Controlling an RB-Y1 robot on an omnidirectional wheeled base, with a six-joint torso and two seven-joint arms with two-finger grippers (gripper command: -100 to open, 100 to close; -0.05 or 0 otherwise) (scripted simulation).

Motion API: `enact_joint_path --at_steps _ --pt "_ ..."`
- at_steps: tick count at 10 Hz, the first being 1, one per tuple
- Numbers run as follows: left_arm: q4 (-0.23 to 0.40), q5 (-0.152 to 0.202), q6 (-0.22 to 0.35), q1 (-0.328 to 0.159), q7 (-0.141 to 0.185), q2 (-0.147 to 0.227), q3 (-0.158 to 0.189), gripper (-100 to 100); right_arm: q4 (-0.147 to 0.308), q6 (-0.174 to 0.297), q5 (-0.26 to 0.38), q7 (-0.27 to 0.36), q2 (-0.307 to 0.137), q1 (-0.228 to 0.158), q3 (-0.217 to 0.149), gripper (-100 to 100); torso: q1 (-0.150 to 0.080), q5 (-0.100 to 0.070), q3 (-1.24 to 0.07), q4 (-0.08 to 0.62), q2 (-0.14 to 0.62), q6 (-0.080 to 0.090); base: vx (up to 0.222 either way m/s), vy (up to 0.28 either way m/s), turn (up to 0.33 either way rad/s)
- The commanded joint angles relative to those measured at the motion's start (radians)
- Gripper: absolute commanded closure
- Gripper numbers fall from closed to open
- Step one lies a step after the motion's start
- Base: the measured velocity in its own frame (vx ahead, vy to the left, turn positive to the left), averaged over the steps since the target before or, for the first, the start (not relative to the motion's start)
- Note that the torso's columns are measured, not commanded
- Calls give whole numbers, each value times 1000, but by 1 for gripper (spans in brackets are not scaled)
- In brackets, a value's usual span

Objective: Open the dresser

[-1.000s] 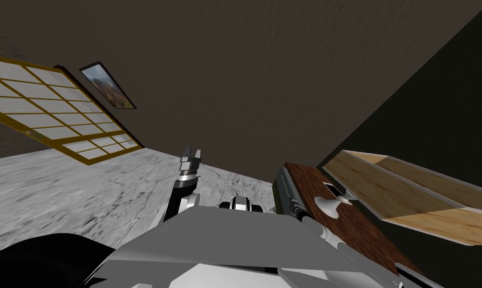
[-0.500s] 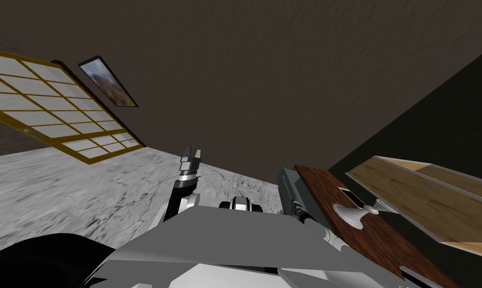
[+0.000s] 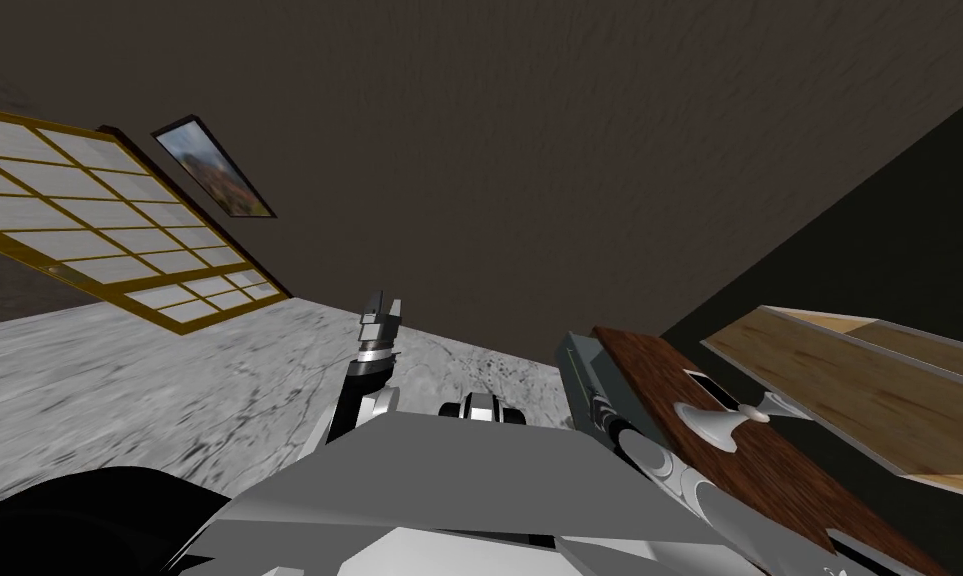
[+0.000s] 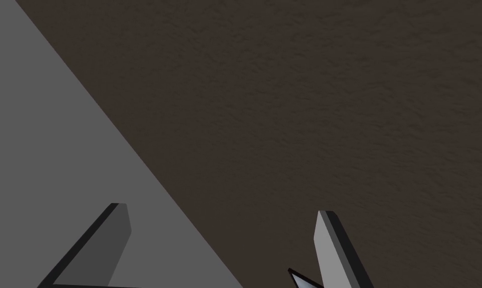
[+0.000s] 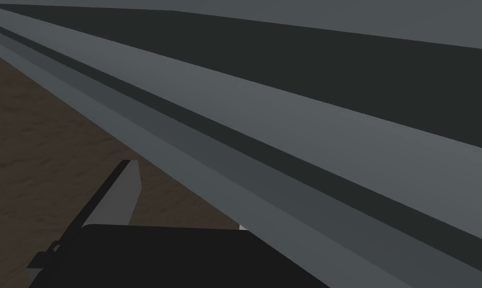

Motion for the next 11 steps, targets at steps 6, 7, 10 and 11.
enact_joint_path --at_steps 6,7,10,11 --pt "0 0 0 0 0 0 0 0 -71 -55 -75 13 -126 -19 3 -100 1 0 -1 0 -1 0 -16 59 -24" --pt "0 0 0 0 0 0 0 0 -74 -56 -79 17 -129 -19 4 0 -2 -1 -1 -1 -2 0 -2 9 1" --pt "0 0 0 0 0 0 0 0 -73 -56 -79 16 -129 -19 4 0 0 -1 -1 0 -1 0 0 0 0" --pt "0 0 0 0 0 0 0 0 -73 -56 -79 16 -129 -19 4 0 0 0 0 0 -1 0 0 0 0"
